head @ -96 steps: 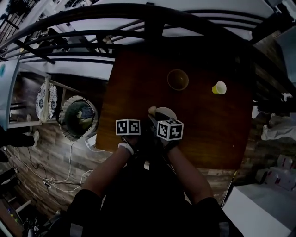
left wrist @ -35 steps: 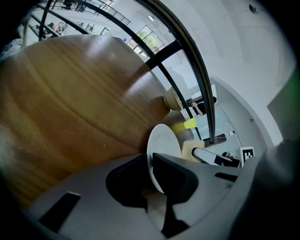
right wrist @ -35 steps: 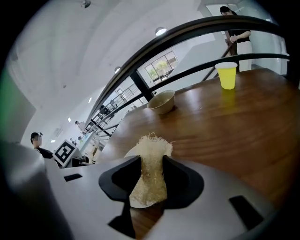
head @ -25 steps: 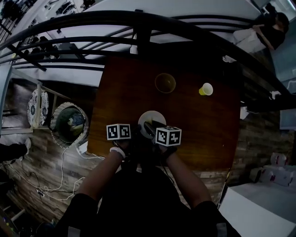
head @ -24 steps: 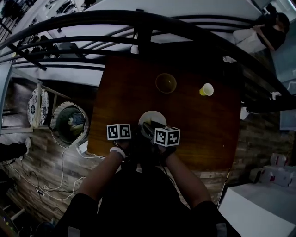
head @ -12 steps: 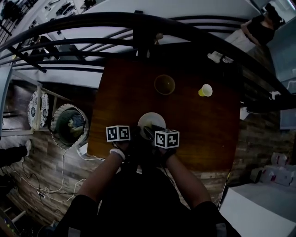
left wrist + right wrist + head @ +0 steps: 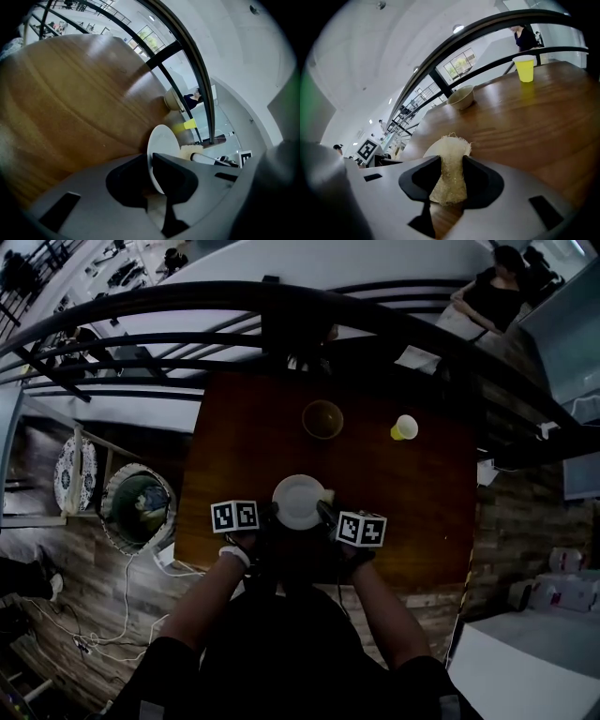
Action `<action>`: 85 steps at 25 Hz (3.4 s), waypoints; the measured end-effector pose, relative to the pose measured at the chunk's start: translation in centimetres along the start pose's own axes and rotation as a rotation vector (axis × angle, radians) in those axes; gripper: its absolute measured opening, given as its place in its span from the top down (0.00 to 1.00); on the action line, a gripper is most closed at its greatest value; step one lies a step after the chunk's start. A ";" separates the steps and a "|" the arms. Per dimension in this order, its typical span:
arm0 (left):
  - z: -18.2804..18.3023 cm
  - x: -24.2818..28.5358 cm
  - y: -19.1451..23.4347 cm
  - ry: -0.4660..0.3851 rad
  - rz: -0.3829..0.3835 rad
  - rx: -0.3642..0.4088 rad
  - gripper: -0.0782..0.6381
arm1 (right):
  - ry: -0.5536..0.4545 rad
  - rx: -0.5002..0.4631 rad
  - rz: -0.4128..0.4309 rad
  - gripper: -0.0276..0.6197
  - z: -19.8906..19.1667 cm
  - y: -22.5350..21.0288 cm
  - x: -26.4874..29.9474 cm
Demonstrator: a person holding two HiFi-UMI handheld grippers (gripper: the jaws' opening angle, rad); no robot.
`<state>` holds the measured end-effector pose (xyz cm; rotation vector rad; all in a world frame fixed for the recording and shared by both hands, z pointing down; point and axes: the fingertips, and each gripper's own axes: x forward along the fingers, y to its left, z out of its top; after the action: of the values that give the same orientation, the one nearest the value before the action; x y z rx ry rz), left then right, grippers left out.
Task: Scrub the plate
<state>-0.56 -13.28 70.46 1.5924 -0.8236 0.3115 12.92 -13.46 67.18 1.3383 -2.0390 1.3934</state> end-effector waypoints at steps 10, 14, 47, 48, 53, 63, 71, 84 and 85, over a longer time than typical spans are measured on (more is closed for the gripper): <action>0.1 0.4 0.0 0.003 -0.016 -0.015 0.82 | 0.035 -0.062 0.130 0.73 -1.4 6.6 2.6; 0.3 0.4 0.0 0.007 -0.029 -0.017 0.82 | 0.094 -0.096 0.176 0.73 -3.5 9.1 4.6; 0.0 -0.8 1.2 -0.025 -0.013 -0.024 0.83 | -0.008 -0.039 0.125 0.73 -2.9 4.9 0.3; 0.0 -0.8 1.3 -0.025 -0.015 -0.026 0.83 | 0.011 -0.051 0.146 0.73 -3.6 6.0 0.8; 0.1 -0.8 1.3 -0.020 -0.013 -0.026 0.83 | 0.107 -0.121 0.214 0.73 -6.8 10.5 3.5; 0.3 -0.9 1.5 -0.017 -0.012 -0.020 0.83 | 0.065 -0.051 0.125 0.73 -5.4 4.6 1.4; 0.2 -0.9 0.7 0.001 0.009 0.096 0.83 | -0.039 0.027 0.038 0.73 -3.0 0.8 -2.0; 0.1 -9.9 -1.6 -0.163 -0.067 0.156 0.78 | -0.203 0.082 0.161 0.73 0.4 5.7 -8.8; 0.2 -11.1 -2.2 -0.180 -0.067 0.189 0.78 | -0.210 0.076 0.177 0.73 0.6 6.4 -9.3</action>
<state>-7.03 -9.86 61.82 1.8409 -0.8968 0.2039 12.37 -8.67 56.93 1.4180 -2.3111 1.4717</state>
